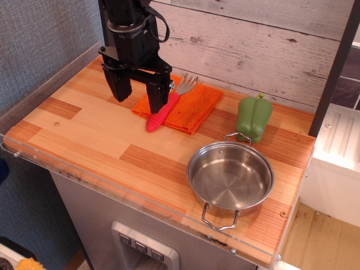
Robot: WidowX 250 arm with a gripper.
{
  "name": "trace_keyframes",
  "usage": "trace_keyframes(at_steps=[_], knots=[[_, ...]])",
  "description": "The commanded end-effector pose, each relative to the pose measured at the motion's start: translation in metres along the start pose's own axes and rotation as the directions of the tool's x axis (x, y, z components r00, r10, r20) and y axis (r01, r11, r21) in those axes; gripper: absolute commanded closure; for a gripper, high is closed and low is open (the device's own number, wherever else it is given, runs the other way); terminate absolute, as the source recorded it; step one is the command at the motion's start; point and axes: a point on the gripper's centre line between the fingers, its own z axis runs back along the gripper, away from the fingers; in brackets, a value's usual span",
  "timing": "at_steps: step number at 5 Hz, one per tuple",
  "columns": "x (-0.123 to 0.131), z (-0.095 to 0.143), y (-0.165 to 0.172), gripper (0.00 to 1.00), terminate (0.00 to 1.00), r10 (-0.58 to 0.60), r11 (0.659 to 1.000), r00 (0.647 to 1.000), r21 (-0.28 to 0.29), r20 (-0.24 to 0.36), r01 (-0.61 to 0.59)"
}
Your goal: Take the spatula from the orange cloth and put on the table.
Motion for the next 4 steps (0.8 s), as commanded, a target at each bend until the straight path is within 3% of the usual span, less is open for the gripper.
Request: trace_keyframes(at_steps=[1, 3, 4], knots=[[0.0, 0.0, 0.0, 0.0, 0.0, 0.0, 1.0, 1.0, 0.0, 0.0, 0.0], [0.046, -0.008, 0.017, 0.0, 0.0, 0.067, 0.998, 0.996, 0.004, 0.056, -0.067], [0.052, -0.013, 0.011, 0.0, 0.0, 0.024, 1.0, 0.998, 0.014, 0.055, -0.025]])
